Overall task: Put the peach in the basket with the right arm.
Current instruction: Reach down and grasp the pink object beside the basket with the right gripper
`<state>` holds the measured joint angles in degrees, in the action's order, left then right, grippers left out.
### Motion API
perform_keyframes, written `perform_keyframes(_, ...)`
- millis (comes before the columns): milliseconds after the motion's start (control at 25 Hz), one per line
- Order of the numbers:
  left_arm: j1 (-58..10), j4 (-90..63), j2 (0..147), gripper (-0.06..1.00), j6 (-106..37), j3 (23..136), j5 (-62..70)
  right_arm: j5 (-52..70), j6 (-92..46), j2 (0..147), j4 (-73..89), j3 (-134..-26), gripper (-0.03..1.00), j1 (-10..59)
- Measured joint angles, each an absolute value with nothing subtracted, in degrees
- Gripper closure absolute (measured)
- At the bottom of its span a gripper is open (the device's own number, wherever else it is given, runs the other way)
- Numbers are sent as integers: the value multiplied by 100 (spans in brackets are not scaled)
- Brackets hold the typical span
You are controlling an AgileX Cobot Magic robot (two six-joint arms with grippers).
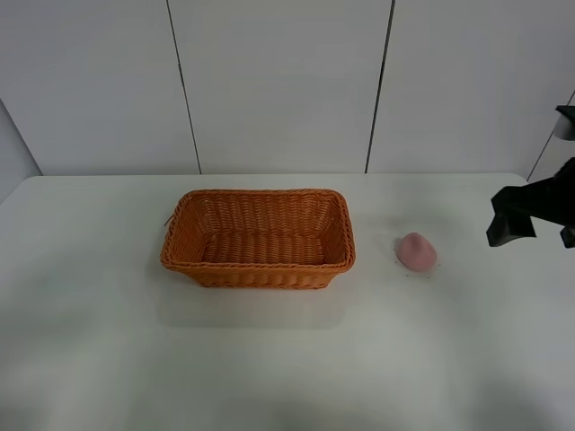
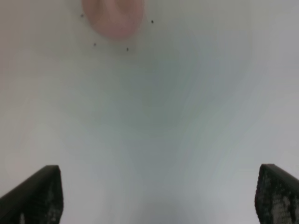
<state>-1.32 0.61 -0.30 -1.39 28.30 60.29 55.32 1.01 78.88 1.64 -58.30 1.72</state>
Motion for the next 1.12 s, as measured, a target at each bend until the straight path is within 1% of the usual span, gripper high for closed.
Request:
perform_keyframes(280,-132,61,-30,-4,-139,2830,6029,5562,101,10217,164,-7451,34,172)
perform_keyframes(480,-132,61,-30,-4,-139,2830,6029,5658,-45,11219,219,-8338,34,225)
perform_keyframes(760,-132,61,-30,-4,-139,2830,6029,5587,-185,11642,226,-8763,34,697)
perform_keyframes(1120,-132,61,-30,-4,-139,2830,6029,5304,-60,12061,165,-8764,34,705)
